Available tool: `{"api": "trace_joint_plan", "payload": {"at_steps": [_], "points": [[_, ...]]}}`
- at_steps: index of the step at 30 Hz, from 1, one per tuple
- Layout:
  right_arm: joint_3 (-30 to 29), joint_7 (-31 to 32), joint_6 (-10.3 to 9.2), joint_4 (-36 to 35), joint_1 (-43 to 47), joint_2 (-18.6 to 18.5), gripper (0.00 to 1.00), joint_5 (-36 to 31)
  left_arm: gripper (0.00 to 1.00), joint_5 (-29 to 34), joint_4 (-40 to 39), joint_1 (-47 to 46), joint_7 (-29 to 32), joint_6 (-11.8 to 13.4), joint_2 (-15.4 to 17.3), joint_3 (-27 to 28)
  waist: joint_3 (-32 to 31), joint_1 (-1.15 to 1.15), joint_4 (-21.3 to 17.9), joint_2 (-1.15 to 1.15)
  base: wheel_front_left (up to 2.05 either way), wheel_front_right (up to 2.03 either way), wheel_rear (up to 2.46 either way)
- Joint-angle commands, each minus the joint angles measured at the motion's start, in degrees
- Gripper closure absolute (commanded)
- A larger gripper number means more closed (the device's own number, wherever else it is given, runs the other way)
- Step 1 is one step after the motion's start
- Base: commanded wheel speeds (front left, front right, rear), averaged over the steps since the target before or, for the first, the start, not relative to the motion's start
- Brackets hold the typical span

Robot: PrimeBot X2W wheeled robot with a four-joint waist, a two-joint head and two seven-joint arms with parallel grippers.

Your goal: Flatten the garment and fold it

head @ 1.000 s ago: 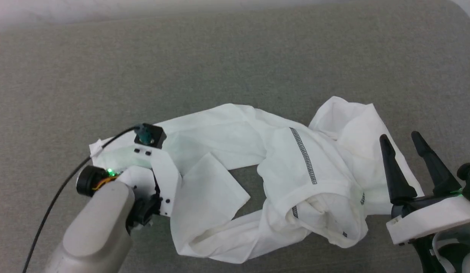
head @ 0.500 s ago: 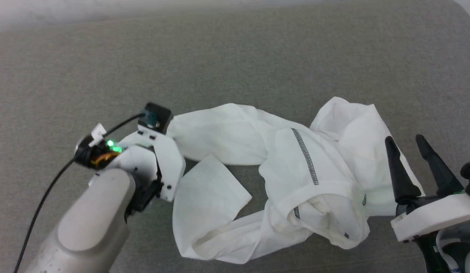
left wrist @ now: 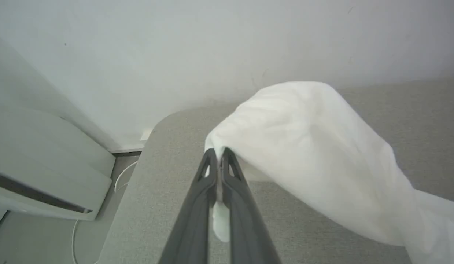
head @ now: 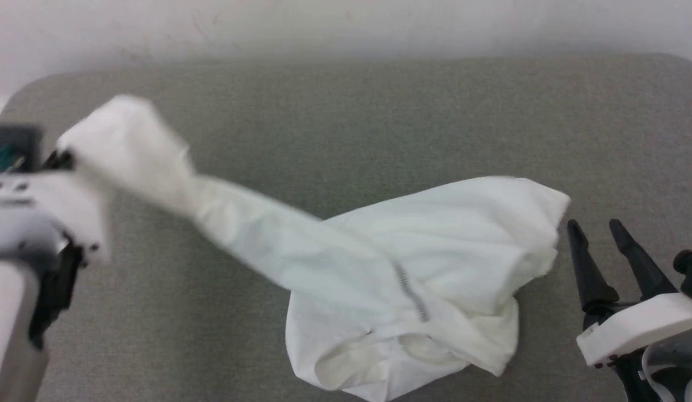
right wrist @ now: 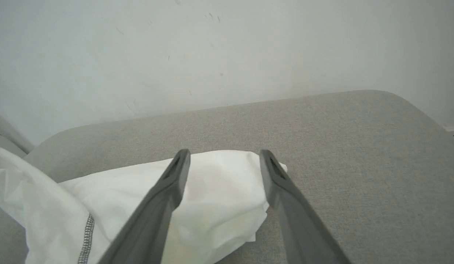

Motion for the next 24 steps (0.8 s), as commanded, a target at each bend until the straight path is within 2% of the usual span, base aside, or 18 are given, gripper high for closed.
{"api": "trace_joint_plan", "payload": {"at_steps": [1,5,8,11,14,15,16,20,24], "points": [[0.0,0.09,-0.05,0.19,0.48,0.14,0.0,0.37,1.0,-0.32,0.58,2.63,-0.45,1.21,0.51,0.97,-0.94,0.0,0.78,0.0,0.0,0.0,0.0],[0.07,0.42,-0.05,0.67,0.93,0.14,0.0,0.5,1.0,-2.1,4.47,14.0,-2.73,7.41,0.78,6.89,-1.35,0.0,0.95,0.0,0.0,0.0,0.0],[0.03,0.68,-0.05,0.85,1.11,0.14,0.0,0.47,1.0,-2.81,8.63,20.28,-6.13,10.48,-0.1,10.07,-1.35,0.0,1.17,0.0,0.0,0.0,0.0],[0.25,0.93,-0.05,0.95,1.17,0.14,0.0,0.32,1.0,-3.63,13.07,23.79,-9.84,11.95,-1.68,12.06,-1.43,0.0,1.25,0.0,0.0,0.0,0.0],[0.54,1.21,-0.05,1.1,1.12,0.14,0.0,0.15,1.0,-5.01,16.93,24.65,-13.38,10.75,-3.82,12.35,-1.72,0.0,1.24,0.0,0.0,0.0,0.0],[0.64,1.29,-0.05,1.22,1.12,0.14,0.0,0.13,0.58,-5.5,17.79,24.6,-14.35,10.22,-4.65,12.26,-2.01,0.0,1.18,0.0,0.0,0.0,0.0],[0.73,1.4,-0.05,1.31,1.19,0.14,0.0,0.08,0.0,-5.88,18.17,24.47,-15.38,9.72,-5.47,12.09,-2.29,0.0,1.15,0.0,0.0,0.0,0.0],[0.81,1.73,-0.05,1.72,1.87,0.14,0.0,0.15,0.0,-6.41,17.21,24.11,-19.18,7.99,-7.73,11.14,-4.04,0.0,1.1,0.0,0.0,0.0,0.0],[0.83,2.02,-0.05,2.08,2.66,0.14,0.0,0.43,0.0,-5.63,12.52,24.57,-20.96,6.95,-8.57,9.33,-5.8,0.0,1.04,0.0,0.0,0.0,0.0]]}}
